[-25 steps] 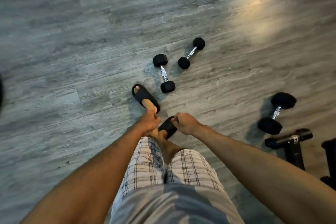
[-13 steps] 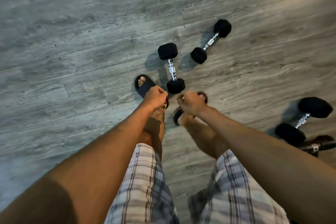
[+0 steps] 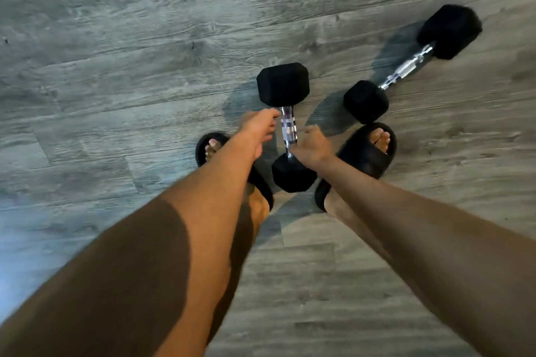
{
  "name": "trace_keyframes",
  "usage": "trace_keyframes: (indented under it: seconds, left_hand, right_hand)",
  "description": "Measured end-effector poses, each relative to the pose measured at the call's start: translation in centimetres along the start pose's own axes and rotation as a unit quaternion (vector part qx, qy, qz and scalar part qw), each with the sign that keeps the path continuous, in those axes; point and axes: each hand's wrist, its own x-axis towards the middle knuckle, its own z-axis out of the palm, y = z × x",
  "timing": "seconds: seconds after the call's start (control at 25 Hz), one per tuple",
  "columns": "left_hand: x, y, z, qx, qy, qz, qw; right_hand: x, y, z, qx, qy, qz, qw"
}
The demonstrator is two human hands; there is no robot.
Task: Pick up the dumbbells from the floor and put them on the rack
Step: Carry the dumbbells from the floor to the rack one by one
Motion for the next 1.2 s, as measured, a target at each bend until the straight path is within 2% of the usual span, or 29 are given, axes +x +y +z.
trace_keyframes:
  seconds: [0.28, 0.44, 0.52, 0.72, 0.88, 1.04, 1.2]
  left_hand:
    - [7.0, -0.5, 4.1, -0.103, -0.044, -0.022, 0.993]
    - [5.9, -1.1, 4.5, -0.121, -0.043, 0.009, 0.992]
    - [3.7, -1.0, 4.0, -0.125, -0.047, 0.01, 0.991]
    - [-6.8, -1.2, 1.2, -0.175, -0.071, -0.017, 0.982]
    - [-22.0, -1.7, -3.4, -0.275, -0.07, -0.015, 0.959]
    - [-37.1, -2.9, -8.3, -0.433, -0.073, 0.01, 0.899]
    - [-46.6, -5.0, -12.1, -0.57, -0.045, 0.042, 0.819]
  right_hand:
    - [6.6, 1.0, 5.1, 0.114, -0.01, -0.005, 0.993]
    - [5.2, 0.9, 4.9, 0.165, -0.019, -0.027, 0.986]
    - [2.6, 0.6, 4.2, 0.156, -0.032, -0.053, 0.986]
    - [-8.2, -0.6, 1.6, 0.024, -0.023, -0.069, 0.997]
    - [-24.2, -4.0, -3.0, -0.142, 0.0, -0.12, 0.983]
    - [-38.7, -7.8, -6.7, -0.273, 0.006, -0.202, 0.941]
    - [-48.9, -11.7, -8.3, -0.384, -0.027, -0.268, 0.883]
